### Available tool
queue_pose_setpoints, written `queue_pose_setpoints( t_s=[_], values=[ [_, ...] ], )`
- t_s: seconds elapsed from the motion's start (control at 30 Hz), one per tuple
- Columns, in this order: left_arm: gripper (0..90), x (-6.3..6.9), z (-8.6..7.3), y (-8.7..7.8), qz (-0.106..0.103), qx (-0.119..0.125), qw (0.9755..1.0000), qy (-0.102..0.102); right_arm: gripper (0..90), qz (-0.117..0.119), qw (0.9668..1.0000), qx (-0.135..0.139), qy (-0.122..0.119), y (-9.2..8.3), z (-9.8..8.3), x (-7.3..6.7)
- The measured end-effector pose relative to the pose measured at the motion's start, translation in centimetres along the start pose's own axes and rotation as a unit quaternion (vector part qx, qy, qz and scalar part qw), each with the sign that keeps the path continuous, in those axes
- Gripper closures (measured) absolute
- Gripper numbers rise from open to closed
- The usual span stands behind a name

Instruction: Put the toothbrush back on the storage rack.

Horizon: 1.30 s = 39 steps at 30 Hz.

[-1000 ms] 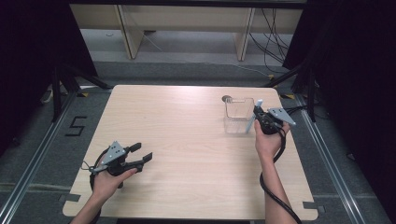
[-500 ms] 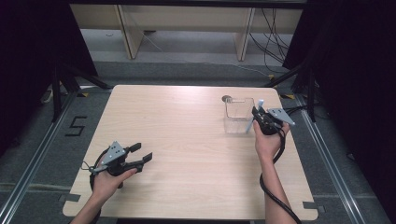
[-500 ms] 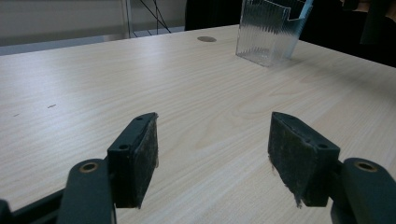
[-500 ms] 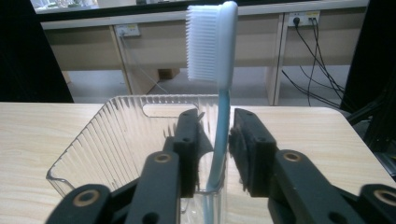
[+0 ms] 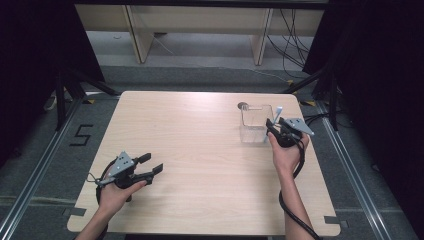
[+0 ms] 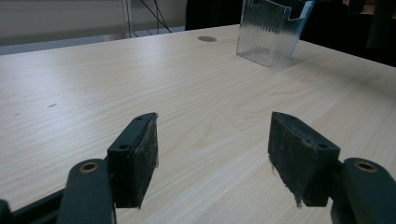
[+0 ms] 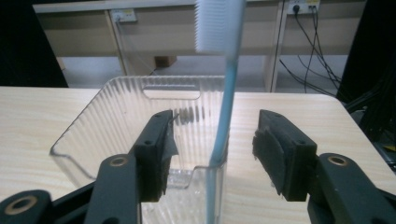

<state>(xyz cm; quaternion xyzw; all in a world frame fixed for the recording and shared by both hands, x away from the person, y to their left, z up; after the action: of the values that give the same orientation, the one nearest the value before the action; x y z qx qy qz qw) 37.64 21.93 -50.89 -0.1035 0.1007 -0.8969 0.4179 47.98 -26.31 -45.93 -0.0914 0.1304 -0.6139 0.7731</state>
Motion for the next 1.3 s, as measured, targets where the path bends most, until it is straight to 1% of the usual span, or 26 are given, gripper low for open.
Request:
queue_pose_setpoints(
  t_s=[0.07, 0.1, 0.13, 0.17, 0.2, 0.23, 0.27, 0.3, 0.33, 0.37, 0.47, 0.5, 0.53, 0.57, 0.63, 0.67, 0.7, 0.77, 0.83, 0.9, 0.93, 0.97, 1.1, 1.2, 1.23, 1.3],
  values=[
    [33.0, 0.0, 0.0, -0.1, 0.003, -0.003, 1.0000, 0.000, 45.0, 0.008, 1.0000, -0.001, -0.003, -0.1, -0.2, -0.1],
    [33.0, 0.0, 0.0, -0.1, 0.004, -0.006, 1.0000, 0.001, 44.2, -0.002, 1.0000, -0.004, 0.000, -0.3, -0.3, -0.3],
    [33.0, 0.0, 0.0, -0.1, 0.004, -0.006, 1.0000, 0.001, 43.5, 0.003, 1.0000, -0.007, 0.003, -0.4, -0.4, -0.4],
    [33.0, 0.0, 0.0, -0.1, 0.004, -0.006, 1.0000, 0.001, 43.1, -0.001, 0.9999, -0.003, -0.010, -0.4, -0.5, -0.3],
    [33.0, 0.0, 0.0, -0.1, 0.004, -0.006, 1.0000, 0.001, 42.7, 0.003, 0.9999, -0.014, -0.002, -0.6, -0.6, -0.4],
    [33.0, 0.0, 0.0, -0.1, 0.004, -0.007, 1.0000, 0.001, 42.2, -0.004, 0.9999, -0.014, 0.003, -0.7, -0.8, -0.5],
    [33.0, 0.0, -0.1, -0.1, 0.004, -0.007, 1.0000, 0.001, 41.7, -0.003, 0.9998, -0.020, -0.001, -1.0, -0.9, -0.5],
    [33.0, 0.0, -0.1, -0.1, 0.005, -0.007, 1.0000, 0.001, 41.4, -0.002, 0.9998, -0.018, 0.011, -1.1, -1.1, -0.7],
    [33.0, -0.1, -0.1, -0.1, 0.005, -0.007, 1.0000, 0.001, 41.2, 0.001, 0.9998, -0.019, -0.006, -1.2, -1.2, -0.4],
    [33.0, -0.1, -0.1, -0.1, 0.006, -0.007, 1.0000, 0.001, 41.1, -0.004, 0.9997, -0.023, -0.001, -1.5, -1.3, -0.6],
    [33.0, -0.1, -0.1, -0.1, 0.006, -0.007, 1.0000, 0.001, 41.0, 0.005, 0.9997, -0.025, 0.006, -2.1, -1.9, -0.8],
    [33.0, -0.1, -0.1, -0.1, 0.006, -0.007, 1.0000, 0.001, 41.0, 0.007, 0.9995, -0.029, -0.007, -2.2, -2.0, -0.7],
    [33.0, -0.1, -0.1, -0.2, 0.006, -0.007, 1.0000, 0.002, 41.0, 0.009, 0.9994, -0.033, -0.004, -2.4, -2.1, -0.8],
    [33.0, -0.1, -0.1, -0.2, 0.006, -0.007, 1.0000, 0.001, 41.1, 0.009, 0.9996, -0.025, -0.005, -2.5, -2.3, -0.9],
    [33.0, -0.1, -0.1, -0.2, 0.007, -0.007, 1.0000, 0.000, 41.1, 0.008, 0.9991, -0.041, 0.006, -3.1, -2.6, -1.2],
    [33.0, -0.2, -0.1, -0.2, 0.007, -0.007, 0.9999, 0.000, 41.1, 0.018, 0.9992, -0.033, -0.014, -3.1, -2.7, -0.9],
    [33.0, -0.2, -0.2, -0.2, 0.008, -0.007, 0.9999, -0.001, 41.1, 0.013, 0.9992, -0.038, -0.008, -3.4, -2.8, -1.1],
    [33.0, -0.2, -0.2, -0.2, 0.009, -0.007, 0.9999, -0.003, 41.0, 0.018, 0.9987, -0.045, -0.016, -3.8, -3.0, -1.2],
    [33.0, -0.3, -0.3, -0.2, 0.009, -0.007, 0.9999, -0.003, 41.1, 0.022, 0.9987, -0.044, -0.014, -4.2, -3.3, -1.3],
    [33.0, -0.4, -0.4, -0.2, 0.011, -0.009, 0.9999, -0.003, 41.1, 0.026, 0.9982, -0.047, -0.025, -4.5, -3.6, -1.2],
    [33.0, -0.4, -0.4, -0.3, 0.012, -0.010, 0.9999, -0.003, 41.0, 0.026, 0.9984, -0.048, -0.016, -4.8, -3.7, -1.3],
    [33.0, -0.4, -0.5, -0.3, 0.013, -0.009, 0.9999, -0.004, 41.0, 0.021, 0.9983, -0.046, -0.030, -5.0, -3.8, -1.2],
    [33.0, -0.5, -0.5, -0.3, 0.015, -0.008, 0.9998, -0.005, 41.0, 0.028, 0.9980, -0.053, -0.021, -5.8, -4.4, -1.4],
    [33.0, -0.6, -0.5, -0.4, 0.017, -0.005, 0.9998, -0.006, 41.0, 0.030, 0.9976, -0.053, -0.032, -6.4, -4.9, -1.4],
    [33.0, -0.7, -0.5, -0.4, 0.017, -0.005, 0.9998, -0.006, 41.0, 0.030, 0.9978, -0.055, -0.021, -6.6, -5.2, -1.6],
    [33.0, -0.7, -0.5, -0.4, 0.018, -0.005, 0.9998, -0.006, 41.0, 0.029, 0.9971, -0.067, -0.024, -7.1, -5.5, -1.7]
  ],
)
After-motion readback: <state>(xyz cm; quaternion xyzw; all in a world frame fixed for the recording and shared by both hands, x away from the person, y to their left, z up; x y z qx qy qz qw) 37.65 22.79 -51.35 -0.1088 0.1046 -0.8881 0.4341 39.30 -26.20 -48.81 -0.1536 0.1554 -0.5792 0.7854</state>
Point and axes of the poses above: each handheld gripper's, and its own axes: y roughly forward along the jaws, z roughly out of its top, x roughly to its right, the point moved 1 cm from there along y, roughly forward along the jaws, and after that the axes turned 2 degrees about z, right-handed, at the moved point
